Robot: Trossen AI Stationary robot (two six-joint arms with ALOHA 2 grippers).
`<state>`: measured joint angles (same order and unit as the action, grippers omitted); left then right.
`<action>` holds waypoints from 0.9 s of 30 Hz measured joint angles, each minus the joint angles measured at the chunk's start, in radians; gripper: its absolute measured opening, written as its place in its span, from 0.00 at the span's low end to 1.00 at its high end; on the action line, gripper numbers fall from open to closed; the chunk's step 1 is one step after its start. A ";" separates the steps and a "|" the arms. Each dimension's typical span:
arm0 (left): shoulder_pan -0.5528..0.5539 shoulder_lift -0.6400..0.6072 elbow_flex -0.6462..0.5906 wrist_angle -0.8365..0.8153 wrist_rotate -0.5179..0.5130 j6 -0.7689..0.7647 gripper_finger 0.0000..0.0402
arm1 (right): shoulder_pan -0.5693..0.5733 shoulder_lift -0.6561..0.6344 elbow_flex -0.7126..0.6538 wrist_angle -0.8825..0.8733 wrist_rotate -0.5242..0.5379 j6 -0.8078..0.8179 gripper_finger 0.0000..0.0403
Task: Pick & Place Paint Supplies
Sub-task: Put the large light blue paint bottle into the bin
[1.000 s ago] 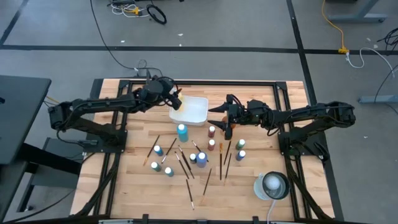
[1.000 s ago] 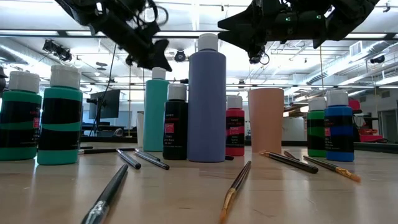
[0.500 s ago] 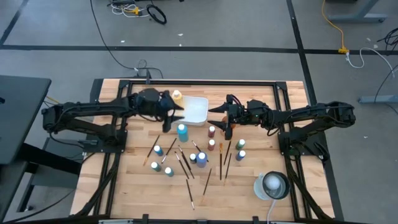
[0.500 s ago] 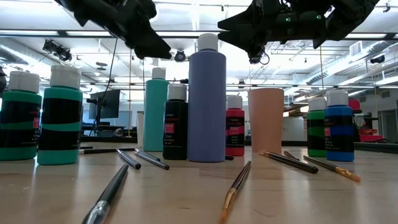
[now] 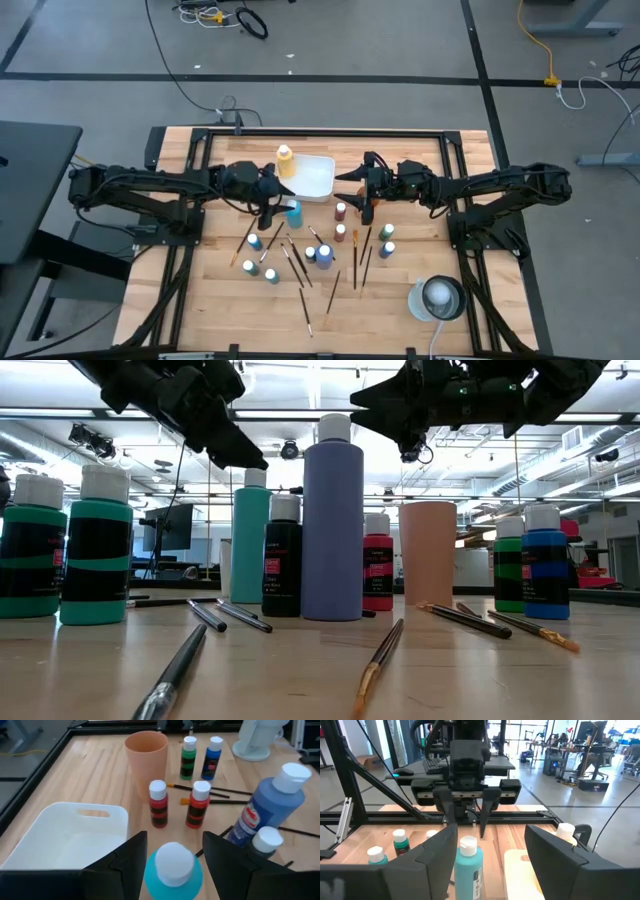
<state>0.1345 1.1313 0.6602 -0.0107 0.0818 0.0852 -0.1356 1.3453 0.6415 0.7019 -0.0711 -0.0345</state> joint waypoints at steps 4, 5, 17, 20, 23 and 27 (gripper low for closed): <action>-0.012 0.021 0.000 0.008 -0.016 -0.037 0.51 | 0.000 0.000 0.000 0.001 0.000 -0.001 0.58; -0.012 0.021 -0.003 0.000 -0.017 -0.041 0.51 | 0.000 0.000 0.000 0.003 0.000 -0.002 0.58; -0.012 0.111 0.000 0.018 -0.051 0.005 0.54 | 0.000 0.000 0.000 0.007 0.000 -0.002 0.58; -0.012 0.113 0.000 0.027 -0.046 0.005 0.50 | 0.000 0.000 0.000 0.006 0.001 -0.001 0.58; -0.012 0.113 0.000 0.025 -0.045 0.004 0.44 | 0.000 0.000 0.000 0.003 0.001 0.000 0.58; -0.011 0.113 0.000 0.026 -0.046 -0.018 0.35 | 0.000 0.000 0.000 -0.014 0.003 0.000 0.58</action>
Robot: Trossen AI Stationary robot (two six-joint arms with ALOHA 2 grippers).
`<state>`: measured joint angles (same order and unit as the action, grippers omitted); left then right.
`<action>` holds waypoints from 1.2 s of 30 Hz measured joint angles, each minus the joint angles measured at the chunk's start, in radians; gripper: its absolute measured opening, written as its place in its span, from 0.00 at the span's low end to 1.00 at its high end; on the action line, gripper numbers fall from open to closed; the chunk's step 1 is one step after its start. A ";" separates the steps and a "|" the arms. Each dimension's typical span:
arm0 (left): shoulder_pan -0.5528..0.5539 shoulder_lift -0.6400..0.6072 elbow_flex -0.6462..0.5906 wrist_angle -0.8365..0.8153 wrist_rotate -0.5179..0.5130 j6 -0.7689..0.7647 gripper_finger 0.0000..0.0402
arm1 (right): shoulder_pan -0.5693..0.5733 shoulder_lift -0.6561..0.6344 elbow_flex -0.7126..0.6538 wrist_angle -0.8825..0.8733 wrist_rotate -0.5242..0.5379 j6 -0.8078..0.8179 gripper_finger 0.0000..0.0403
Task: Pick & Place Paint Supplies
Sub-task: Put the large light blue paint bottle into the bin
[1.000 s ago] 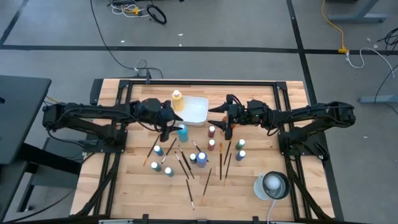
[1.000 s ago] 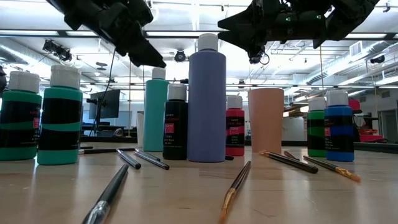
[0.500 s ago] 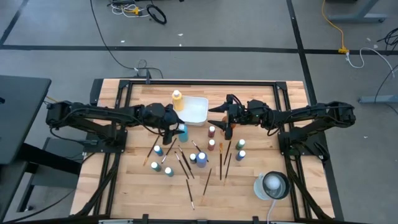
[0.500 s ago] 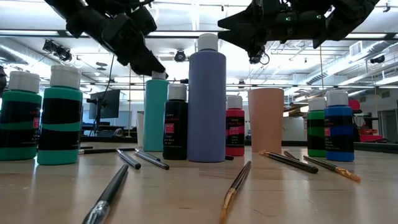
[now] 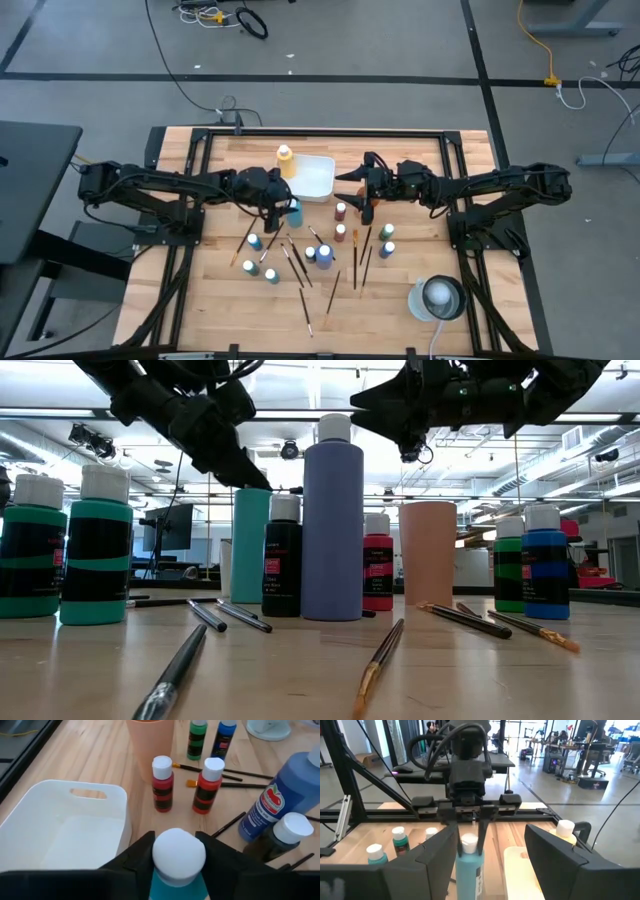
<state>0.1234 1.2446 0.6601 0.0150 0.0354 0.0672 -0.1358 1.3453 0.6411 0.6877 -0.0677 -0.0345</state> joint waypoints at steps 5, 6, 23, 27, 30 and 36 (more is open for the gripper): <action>0.000 -0.018 0.000 -0.014 -0.024 -0.042 0.31 | 0.000 0.000 0.000 -0.019 0.000 0.000 0.58; 0.000 -0.024 0.001 -0.016 -0.028 -0.050 0.31 | 0.000 0.000 0.000 -0.022 0.000 0.000 0.58; 0.004 -0.255 0.134 -0.186 -0.242 -0.153 0.32 | 0.000 0.000 0.000 -0.028 0.000 0.000 0.58; 0.019 -0.288 0.135 -0.210 -0.285 -0.139 0.32 | 0.000 0.000 0.000 -0.027 0.000 0.000 0.58; 0.048 -0.285 0.135 -0.249 -0.290 -0.138 0.32 | 0.000 0.000 0.000 -0.025 0.000 0.000 0.58; 0.139 -0.234 0.135 -0.257 -0.257 -0.115 0.32 | 0.000 0.000 0.000 -0.024 0.000 0.000 0.58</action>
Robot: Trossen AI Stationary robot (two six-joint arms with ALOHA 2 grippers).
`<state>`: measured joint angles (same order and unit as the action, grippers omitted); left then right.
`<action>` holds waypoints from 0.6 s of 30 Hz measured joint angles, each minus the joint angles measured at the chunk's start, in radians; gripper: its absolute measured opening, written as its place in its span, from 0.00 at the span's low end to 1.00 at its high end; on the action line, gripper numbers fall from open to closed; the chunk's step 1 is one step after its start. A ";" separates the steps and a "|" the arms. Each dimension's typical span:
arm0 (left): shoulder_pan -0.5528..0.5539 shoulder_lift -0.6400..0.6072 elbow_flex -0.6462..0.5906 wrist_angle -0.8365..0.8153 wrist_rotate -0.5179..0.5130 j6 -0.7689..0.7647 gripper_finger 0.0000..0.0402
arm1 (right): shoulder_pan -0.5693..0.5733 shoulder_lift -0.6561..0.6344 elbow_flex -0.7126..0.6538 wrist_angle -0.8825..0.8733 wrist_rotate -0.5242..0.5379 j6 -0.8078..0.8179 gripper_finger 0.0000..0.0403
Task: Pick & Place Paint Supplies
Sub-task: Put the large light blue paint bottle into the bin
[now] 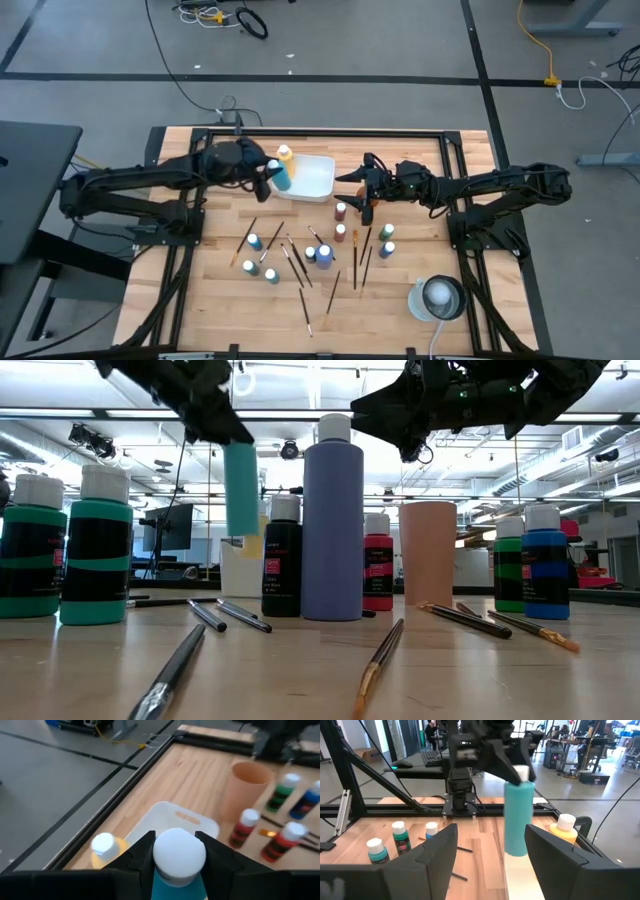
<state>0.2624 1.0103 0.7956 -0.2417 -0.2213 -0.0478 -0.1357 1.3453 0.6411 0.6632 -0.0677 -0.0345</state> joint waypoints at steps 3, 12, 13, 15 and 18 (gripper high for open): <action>0.039 0.036 0.000 0.010 0.022 0.003 0.32 | 0.000 0.000 0.000 0.000 0.000 0.000 0.58; 0.088 0.140 -0.065 0.131 0.029 0.006 0.32 | 0.000 0.000 0.000 -0.001 0.000 0.000 0.58; 0.094 0.142 -0.066 0.131 0.028 0.006 0.32 | 0.000 0.000 0.000 -0.002 0.000 0.000 0.58; 0.102 0.147 -0.066 0.139 0.021 0.007 0.32 | 0.000 0.000 0.000 -0.002 0.000 0.000 0.58; 0.114 0.149 -0.066 0.137 0.020 0.014 0.32 | 0.000 0.000 0.000 -0.004 0.000 0.000 0.58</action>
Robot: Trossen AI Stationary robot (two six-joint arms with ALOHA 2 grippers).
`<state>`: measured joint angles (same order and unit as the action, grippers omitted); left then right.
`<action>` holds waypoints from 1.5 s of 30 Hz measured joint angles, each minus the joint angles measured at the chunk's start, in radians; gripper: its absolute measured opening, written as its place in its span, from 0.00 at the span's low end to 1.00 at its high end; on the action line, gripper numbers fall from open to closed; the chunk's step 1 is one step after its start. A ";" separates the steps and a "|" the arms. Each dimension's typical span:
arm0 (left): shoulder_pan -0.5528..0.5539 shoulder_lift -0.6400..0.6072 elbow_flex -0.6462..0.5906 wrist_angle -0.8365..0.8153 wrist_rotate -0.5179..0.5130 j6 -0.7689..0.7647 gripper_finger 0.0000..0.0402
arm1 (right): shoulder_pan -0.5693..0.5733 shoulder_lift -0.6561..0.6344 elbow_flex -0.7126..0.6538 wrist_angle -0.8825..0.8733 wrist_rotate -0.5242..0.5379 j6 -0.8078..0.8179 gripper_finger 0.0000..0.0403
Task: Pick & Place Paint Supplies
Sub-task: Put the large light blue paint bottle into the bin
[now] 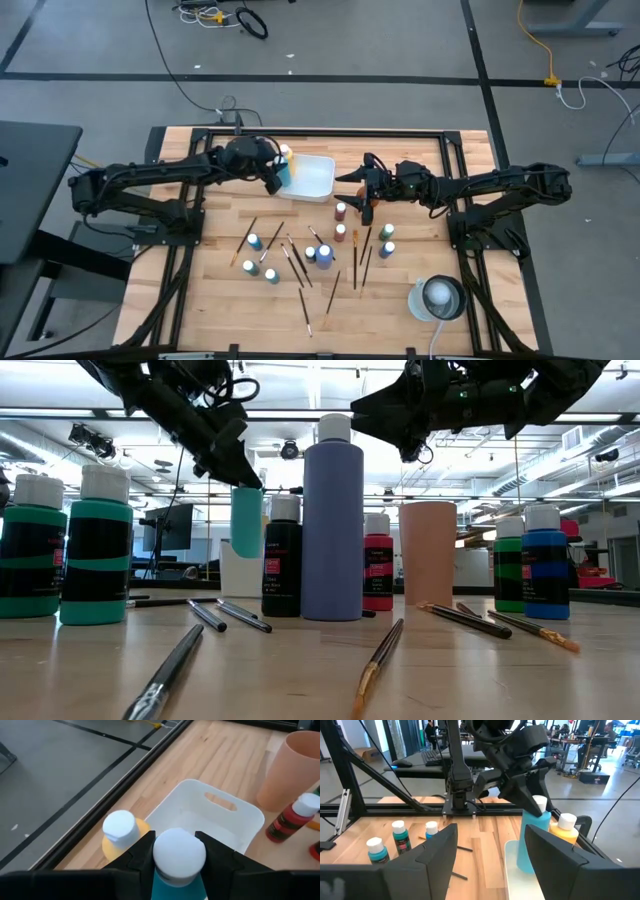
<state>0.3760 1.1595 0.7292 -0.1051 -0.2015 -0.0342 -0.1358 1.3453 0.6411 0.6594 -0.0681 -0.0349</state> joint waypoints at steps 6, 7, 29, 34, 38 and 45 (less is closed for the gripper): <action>0.008 0.000 -0.001 0.007 -0.003 -0.007 0.32 | 0.000 0.000 0.000 -0.002 0.000 0.000 0.58; 0.008 0.000 -0.009 0.024 -0.005 -0.012 0.32 | 0.000 0.000 0.000 -0.002 0.000 0.000 0.58; 0.019 0.000 -0.146 0.168 -0.048 -0.028 0.34 | 0.000 0.000 0.000 -0.002 0.000 0.000 0.58; 0.019 0.000 -0.146 0.168 -0.049 -0.011 0.35 | 0.000 0.000 0.000 -0.002 0.000 0.000 0.58; 0.019 0.000 -0.146 0.167 -0.049 -0.011 0.35 | 0.000 0.000 0.000 -0.002 0.000 0.000 0.58; 0.019 0.000 -0.146 0.165 -0.049 -0.011 0.36 | 0.000 0.000 0.000 -0.002 0.000 0.000 0.58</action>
<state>0.3946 1.1597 0.5835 0.0597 -0.2508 -0.0454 -0.1359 1.3451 0.6411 0.6579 -0.0681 -0.0349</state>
